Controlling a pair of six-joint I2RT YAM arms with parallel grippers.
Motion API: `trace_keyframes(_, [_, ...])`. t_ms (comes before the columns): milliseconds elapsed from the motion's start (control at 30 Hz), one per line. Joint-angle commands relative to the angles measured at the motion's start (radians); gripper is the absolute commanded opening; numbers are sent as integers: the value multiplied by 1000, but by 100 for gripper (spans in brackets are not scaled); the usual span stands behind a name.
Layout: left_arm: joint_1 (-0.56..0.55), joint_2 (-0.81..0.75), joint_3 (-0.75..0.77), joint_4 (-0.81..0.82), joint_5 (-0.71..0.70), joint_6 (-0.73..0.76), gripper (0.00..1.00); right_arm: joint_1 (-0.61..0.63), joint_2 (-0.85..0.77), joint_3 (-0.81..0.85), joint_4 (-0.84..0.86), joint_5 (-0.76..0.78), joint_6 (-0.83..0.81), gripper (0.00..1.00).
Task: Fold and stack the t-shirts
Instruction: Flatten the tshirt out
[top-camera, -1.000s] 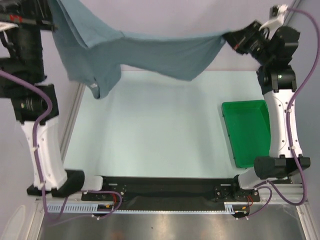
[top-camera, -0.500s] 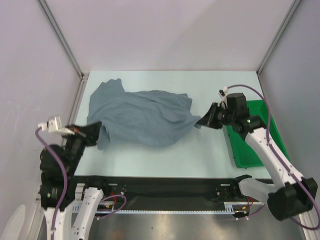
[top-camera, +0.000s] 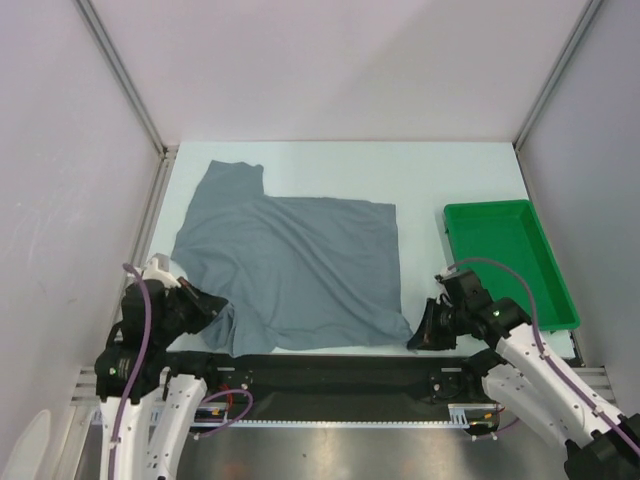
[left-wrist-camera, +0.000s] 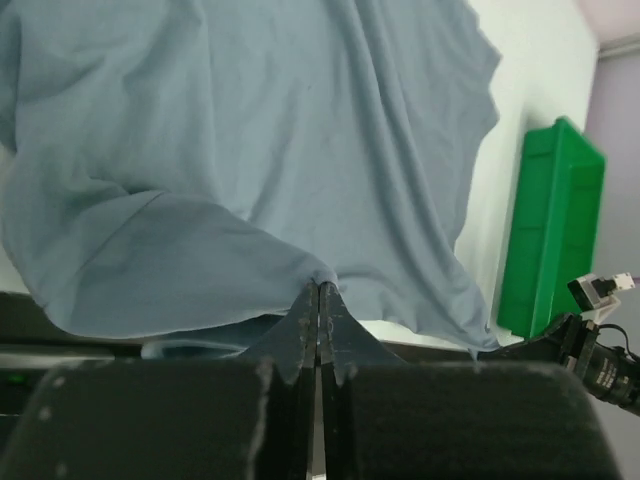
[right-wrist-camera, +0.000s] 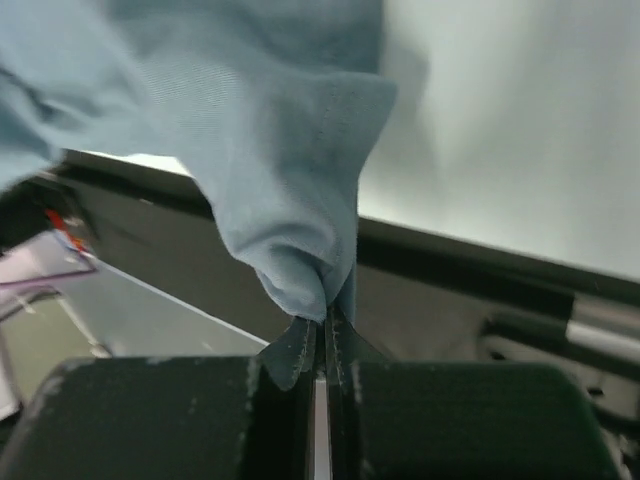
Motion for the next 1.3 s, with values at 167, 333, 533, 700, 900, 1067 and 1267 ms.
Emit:
trace_keyframes(167, [-2, 164, -77, 93, 137, 35, 0, 207, -3, -48, -113, 9, 104, 0])
trace_keyframes(333, [-34, 273, -44, 158, 146, 72, 0, 341, -32, 39, -141, 136, 155, 13])
trace_keyframes(533, [-101, 402, 31, 195, 100, 115, 35, 314, 278, 277, -64, 202, 58, 67])
trace_keyframes(700, [-99, 436, 136, 187, 33, 216, 77, 182, 437, 481, -98, 259, -101, 82])
trace_keyframes(900, [-101, 568, 301, 299, -90, 272, 64, -107, 616, 582, 61, 252, -143, 70])
trace_keyframes(1067, [-102, 758, 380, 467, -153, 288, 50, -113, 859, 789, 159, 364, -186, 53])
trace_keyframes(1267, [-93, 1000, 421, 661, -170, 298, 29, -110, 1140, 1024, 169, 372, -256, 43])
